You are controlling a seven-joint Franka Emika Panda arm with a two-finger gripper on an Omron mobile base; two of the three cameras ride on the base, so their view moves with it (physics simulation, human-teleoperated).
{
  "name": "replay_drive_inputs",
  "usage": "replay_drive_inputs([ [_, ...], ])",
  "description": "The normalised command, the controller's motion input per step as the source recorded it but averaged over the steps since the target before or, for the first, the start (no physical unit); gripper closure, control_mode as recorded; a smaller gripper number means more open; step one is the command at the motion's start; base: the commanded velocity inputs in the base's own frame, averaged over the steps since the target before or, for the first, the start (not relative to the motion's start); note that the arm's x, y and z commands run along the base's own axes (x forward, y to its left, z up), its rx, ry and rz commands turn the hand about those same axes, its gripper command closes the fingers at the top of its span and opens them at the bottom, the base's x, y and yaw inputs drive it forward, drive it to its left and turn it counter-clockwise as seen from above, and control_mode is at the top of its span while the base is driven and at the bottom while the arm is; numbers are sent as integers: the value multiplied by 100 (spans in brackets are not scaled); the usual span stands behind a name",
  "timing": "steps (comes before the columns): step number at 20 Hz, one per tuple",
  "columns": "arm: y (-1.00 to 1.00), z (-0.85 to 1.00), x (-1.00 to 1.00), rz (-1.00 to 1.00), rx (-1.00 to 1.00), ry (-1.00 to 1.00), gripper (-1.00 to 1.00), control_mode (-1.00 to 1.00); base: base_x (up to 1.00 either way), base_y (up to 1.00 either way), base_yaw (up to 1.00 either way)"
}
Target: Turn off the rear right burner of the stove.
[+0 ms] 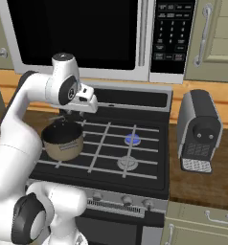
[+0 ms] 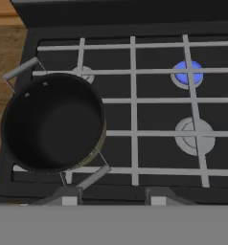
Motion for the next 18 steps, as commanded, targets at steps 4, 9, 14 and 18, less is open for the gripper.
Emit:
replay_drive_inputs([
  [4, 0, -19, -29, 0, 0, 0, -100, -100, 0, 0, 0],
  [9, -23, -37, -87, -9, 7, -5, -100, -100, 0, 0, 0],
  [14, -85, -66, -100, -21, 19, -22, -100, -100, 0, 0, 0],
  [18, -72, -72, -100, -31, 27, -20, -100, -100, 0, 0, 0],
])
